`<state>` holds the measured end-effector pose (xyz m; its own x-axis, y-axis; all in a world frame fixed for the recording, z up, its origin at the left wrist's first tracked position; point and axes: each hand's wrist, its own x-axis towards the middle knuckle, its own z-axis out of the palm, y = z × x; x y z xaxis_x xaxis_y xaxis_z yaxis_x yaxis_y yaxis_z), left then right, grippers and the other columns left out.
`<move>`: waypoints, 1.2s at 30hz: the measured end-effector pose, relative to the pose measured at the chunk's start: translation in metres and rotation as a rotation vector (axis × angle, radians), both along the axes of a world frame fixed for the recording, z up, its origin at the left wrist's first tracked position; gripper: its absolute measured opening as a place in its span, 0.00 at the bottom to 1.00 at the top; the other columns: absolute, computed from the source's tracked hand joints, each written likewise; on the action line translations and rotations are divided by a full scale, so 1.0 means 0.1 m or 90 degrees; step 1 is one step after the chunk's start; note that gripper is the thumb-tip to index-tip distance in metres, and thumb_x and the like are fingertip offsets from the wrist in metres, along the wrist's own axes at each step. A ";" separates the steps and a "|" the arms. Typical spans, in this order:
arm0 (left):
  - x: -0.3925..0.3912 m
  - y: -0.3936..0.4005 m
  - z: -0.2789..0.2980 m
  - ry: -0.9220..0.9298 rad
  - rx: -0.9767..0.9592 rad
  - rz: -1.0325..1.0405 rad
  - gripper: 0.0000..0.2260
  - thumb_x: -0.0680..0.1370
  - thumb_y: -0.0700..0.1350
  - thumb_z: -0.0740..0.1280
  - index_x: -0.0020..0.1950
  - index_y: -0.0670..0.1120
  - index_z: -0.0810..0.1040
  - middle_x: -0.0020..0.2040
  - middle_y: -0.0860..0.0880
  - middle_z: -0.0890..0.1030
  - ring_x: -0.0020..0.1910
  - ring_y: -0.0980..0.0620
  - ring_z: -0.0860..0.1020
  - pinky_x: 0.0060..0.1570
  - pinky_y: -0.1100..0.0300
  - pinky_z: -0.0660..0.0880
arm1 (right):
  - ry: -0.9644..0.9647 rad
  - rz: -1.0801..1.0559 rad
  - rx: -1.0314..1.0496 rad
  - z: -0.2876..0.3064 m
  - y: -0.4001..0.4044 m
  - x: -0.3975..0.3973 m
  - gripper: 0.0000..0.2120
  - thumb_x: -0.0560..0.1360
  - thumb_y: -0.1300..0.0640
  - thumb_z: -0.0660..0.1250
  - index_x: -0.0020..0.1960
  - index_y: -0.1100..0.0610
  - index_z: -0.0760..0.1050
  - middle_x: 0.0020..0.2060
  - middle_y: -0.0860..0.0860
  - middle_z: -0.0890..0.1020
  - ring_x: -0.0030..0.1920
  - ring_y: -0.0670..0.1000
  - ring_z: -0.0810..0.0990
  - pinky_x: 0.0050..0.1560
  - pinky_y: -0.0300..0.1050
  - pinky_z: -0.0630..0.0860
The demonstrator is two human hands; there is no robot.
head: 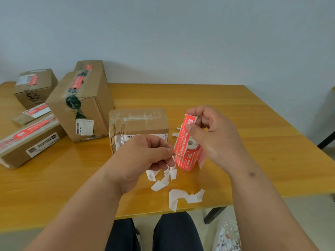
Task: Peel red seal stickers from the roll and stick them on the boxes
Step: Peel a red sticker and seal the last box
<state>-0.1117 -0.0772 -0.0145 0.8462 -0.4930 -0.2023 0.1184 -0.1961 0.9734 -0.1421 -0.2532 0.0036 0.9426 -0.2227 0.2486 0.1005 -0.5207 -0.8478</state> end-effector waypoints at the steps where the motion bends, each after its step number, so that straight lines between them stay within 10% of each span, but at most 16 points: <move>1: 0.00 0.01 0.00 0.001 -0.001 0.000 0.08 0.77 0.37 0.67 0.40 0.43 0.83 0.36 0.43 0.83 0.33 0.51 0.77 0.40 0.57 0.74 | -0.001 0.003 -0.001 0.00 0.01 0.00 0.10 0.77 0.59 0.67 0.51 0.44 0.75 0.41 0.52 0.82 0.43 0.47 0.80 0.43 0.41 0.75; 15: -0.02 0.14 0.03 0.036 -0.057 0.000 0.07 0.75 0.35 0.68 0.38 0.42 0.83 0.33 0.41 0.82 0.31 0.50 0.76 0.33 0.62 0.75 | 0.008 0.022 -0.038 0.01 0.17 0.06 0.12 0.77 0.58 0.66 0.56 0.43 0.73 0.38 0.50 0.81 0.39 0.43 0.79 0.35 0.34 0.74; 21: -0.02 0.15 0.02 0.029 -0.093 0.028 0.06 0.75 0.36 0.69 0.40 0.41 0.84 0.32 0.42 0.82 0.31 0.50 0.76 0.35 0.61 0.75 | -0.041 -0.037 -0.178 -0.03 0.21 0.03 0.21 0.76 0.52 0.68 0.65 0.40 0.66 0.56 0.35 0.70 0.59 0.40 0.72 0.60 0.53 0.73; 27: 0.02 0.14 0.05 -0.019 -0.115 0.088 0.07 0.76 0.37 0.69 0.38 0.43 0.84 0.32 0.43 0.82 0.32 0.51 0.78 0.35 0.62 0.75 | -0.034 0.052 -0.167 0.05 0.24 -0.06 0.07 0.73 0.56 0.69 0.39 0.44 0.77 0.41 0.41 0.79 0.43 0.42 0.77 0.39 0.35 0.73; 36: 0.00 0.13 0.11 -0.141 -0.047 0.113 0.04 0.76 0.38 0.70 0.43 0.42 0.84 0.34 0.45 0.84 0.34 0.53 0.81 0.36 0.67 0.78 | 0.011 0.095 -0.172 0.08 0.30 -0.07 0.05 0.72 0.53 0.71 0.38 0.47 0.83 0.36 0.42 0.80 0.38 0.42 0.79 0.36 0.35 0.75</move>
